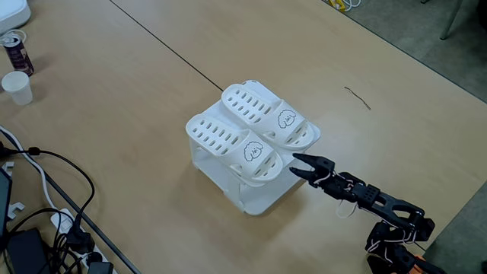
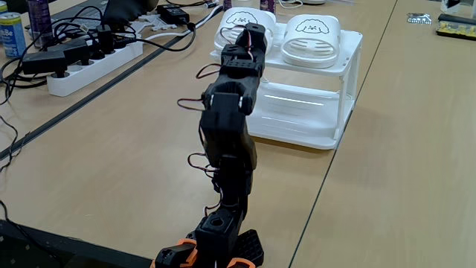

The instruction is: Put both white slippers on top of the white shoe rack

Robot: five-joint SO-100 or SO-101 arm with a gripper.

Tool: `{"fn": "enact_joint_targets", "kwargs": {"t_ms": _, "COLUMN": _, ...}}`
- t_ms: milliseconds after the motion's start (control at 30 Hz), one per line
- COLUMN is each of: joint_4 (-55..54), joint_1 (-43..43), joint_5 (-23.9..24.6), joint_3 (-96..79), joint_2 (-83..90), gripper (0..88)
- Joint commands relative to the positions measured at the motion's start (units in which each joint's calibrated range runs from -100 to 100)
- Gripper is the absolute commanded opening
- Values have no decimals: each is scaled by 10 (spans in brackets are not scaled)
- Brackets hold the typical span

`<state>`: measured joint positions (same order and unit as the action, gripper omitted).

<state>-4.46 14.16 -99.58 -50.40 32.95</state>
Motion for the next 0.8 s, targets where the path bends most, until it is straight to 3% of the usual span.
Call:
{"fn": "enact_joint_targets", "kwargs": {"t_ms": 0, "joint_4": -4, "joint_1": 8, "joint_5": -4, "joint_3": 63, "joint_2": -20, "gripper": 232}}
{"fn": "enact_joint_targets", "kwargs": {"t_ms": 433, "joint_4": -4, "joint_1": 35, "joint_5": -4, "joint_3": 109, "joint_2": -66, "gripper": 232}}
{"fn": "enact_joint_targets", "kwargs": {"t_ms": 767, "joint_4": -5, "joint_1": 34, "joint_5": -4, "joint_3": 45, "joint_2": -27, "gripper": 232}}
